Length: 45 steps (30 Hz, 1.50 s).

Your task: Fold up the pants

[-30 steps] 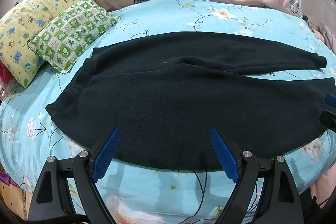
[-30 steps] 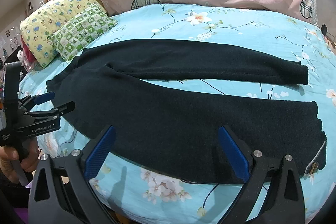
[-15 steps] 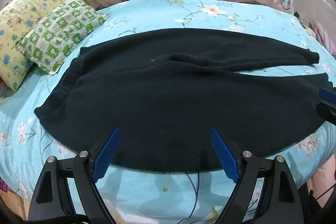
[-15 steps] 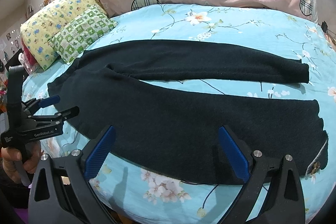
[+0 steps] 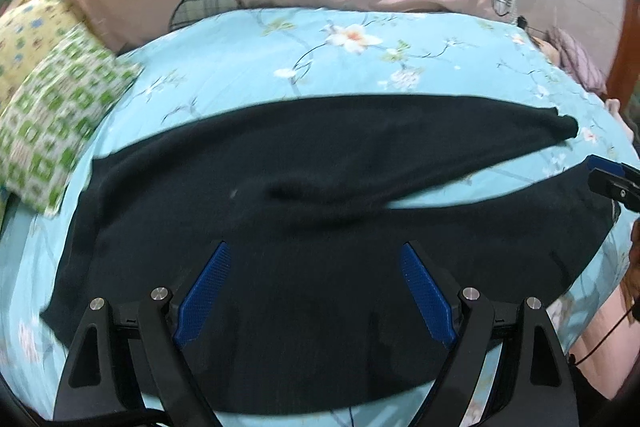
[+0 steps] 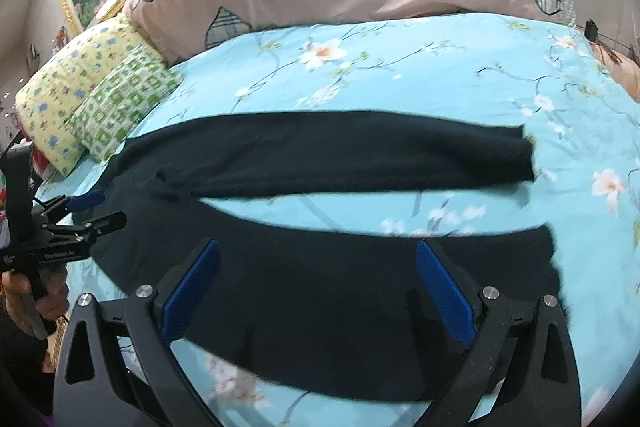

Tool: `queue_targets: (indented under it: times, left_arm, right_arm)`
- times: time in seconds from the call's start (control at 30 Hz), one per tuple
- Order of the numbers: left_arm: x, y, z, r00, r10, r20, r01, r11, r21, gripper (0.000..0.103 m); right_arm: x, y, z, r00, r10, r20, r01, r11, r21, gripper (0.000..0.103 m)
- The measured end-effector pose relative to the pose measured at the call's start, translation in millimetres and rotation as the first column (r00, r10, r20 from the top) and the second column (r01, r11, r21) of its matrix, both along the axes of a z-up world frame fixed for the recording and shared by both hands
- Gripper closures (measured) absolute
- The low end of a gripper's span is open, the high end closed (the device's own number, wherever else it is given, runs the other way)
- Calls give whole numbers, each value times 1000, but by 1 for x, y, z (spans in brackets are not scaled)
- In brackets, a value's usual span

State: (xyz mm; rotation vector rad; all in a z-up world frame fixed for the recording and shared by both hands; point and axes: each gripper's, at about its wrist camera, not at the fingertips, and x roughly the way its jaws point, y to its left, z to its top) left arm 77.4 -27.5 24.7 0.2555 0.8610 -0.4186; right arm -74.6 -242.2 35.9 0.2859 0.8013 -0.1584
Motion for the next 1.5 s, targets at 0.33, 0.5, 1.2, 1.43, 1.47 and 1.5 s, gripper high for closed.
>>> queue_targets:
  times: [0.33, 0.5, 1.2, 1.43, 1.47, 1.5]
  left_arm:
    - [70, -52, 9, 982, -185, -46, 185, 983, -2, 16]
    - [104, -86, 6, 956, -284, -69, 286, 958, 24, 16]
    - [193, -218, -68, 738, -595, -317, 643, 764, 64, 21]
    - [177, -211, -61, 685, -639, -350, 680, 733, -7, 93]
    - [172, -208, -57, 689, -641, -338, 680, 733, -3, 94]
    - [168, -205, -53, 692, -642, -331, 678, 735, -8, 94]
  right_arm:
    - [22, -92, 15, 995, -103, -18, 104, 991, 85, 5]
    - [36, -132, 12, 991, -119, -55, 124, 986, 113, 9]
    - [77, -205, -29, 961, -78, -267, 117, 984, 133, 77]
    - [84, -195, -15, 973, -30, -229, 50, 995, 81, 96]
    - [84, -194, -11, 977, -27, -214, 42, 997, 69, 96]
    - [83, -193, -6, 981, -22, -195, 35, 997, 63, 96]
